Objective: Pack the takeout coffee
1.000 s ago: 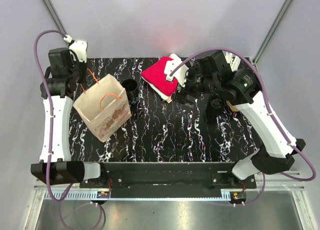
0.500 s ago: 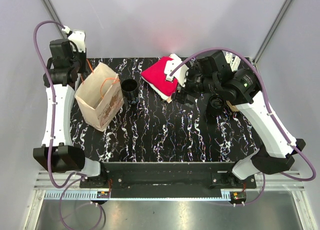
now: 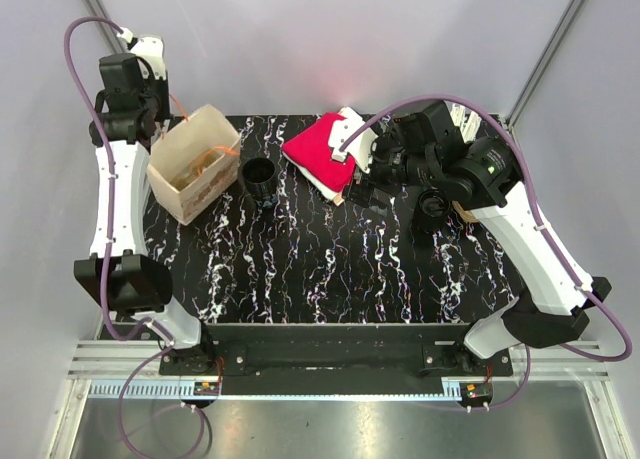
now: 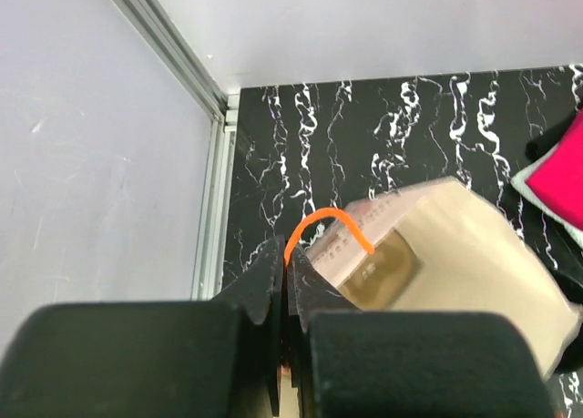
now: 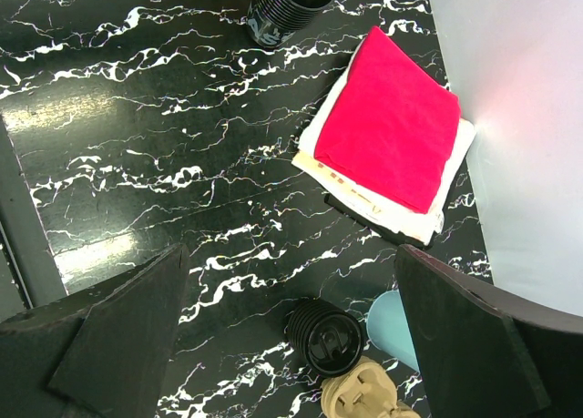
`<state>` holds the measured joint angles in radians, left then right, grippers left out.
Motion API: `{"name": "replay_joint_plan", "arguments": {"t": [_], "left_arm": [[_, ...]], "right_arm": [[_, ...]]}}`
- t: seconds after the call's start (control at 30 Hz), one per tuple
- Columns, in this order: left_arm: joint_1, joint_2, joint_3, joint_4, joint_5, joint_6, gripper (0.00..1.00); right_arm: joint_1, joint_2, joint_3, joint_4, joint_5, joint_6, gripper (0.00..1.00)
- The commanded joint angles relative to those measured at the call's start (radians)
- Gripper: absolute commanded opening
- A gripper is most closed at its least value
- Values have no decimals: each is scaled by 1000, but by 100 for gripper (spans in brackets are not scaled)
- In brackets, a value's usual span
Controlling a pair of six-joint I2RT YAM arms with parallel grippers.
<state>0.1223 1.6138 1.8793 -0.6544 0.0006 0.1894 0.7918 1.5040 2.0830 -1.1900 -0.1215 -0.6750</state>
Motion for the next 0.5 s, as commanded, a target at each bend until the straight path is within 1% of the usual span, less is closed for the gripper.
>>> {"name": "replay_joint_plan", "arguments": {"t": [0.0, 0.1, 0.17, 0.2, 0.27, 0.3, 0.33, 0.37, 0.4, 0.47], "left_arm": [[14, 32, 78, 73, -48, -33, 0], [25, 63, 95, 76, -53, -41, 1], [28, 86, 101, 76, -54, -45, 4], [28, 93, 101, 78, -59, -44, 10], [34, 107, 101, 75, -68, -45, 18], [36, 110, 100, 75, -73, -44, 27], [37, 113, 99, 75, -73, -47, 31], [45, 110, 98, 75, -73, -47, 33], [45, 107, 96, 76, -71, -48, 39], [53, 97, 99, 76, -68, -53, 57]], "right_arm": [[-2, -4, 17, 39, 13, 9, 100], [-2, -1, 20, 40, 11, 9, 100], [-2, 1, 22, 38, 11, 11, 100], [-2, 1, 22, 40, 11, 11, 100], [-2, 1, 22, 40, 11, 9, 100], [0, 1, 22, 40, 13, 11, 99], [-2, 1, 22, 40, 11, 11, 100], [-2, -1, 22, 40, 11, 12, 100], [0, 1, 22, 40, 11, 11, 100], [0, 7, 23, 40, 11, 12, 100]]}}
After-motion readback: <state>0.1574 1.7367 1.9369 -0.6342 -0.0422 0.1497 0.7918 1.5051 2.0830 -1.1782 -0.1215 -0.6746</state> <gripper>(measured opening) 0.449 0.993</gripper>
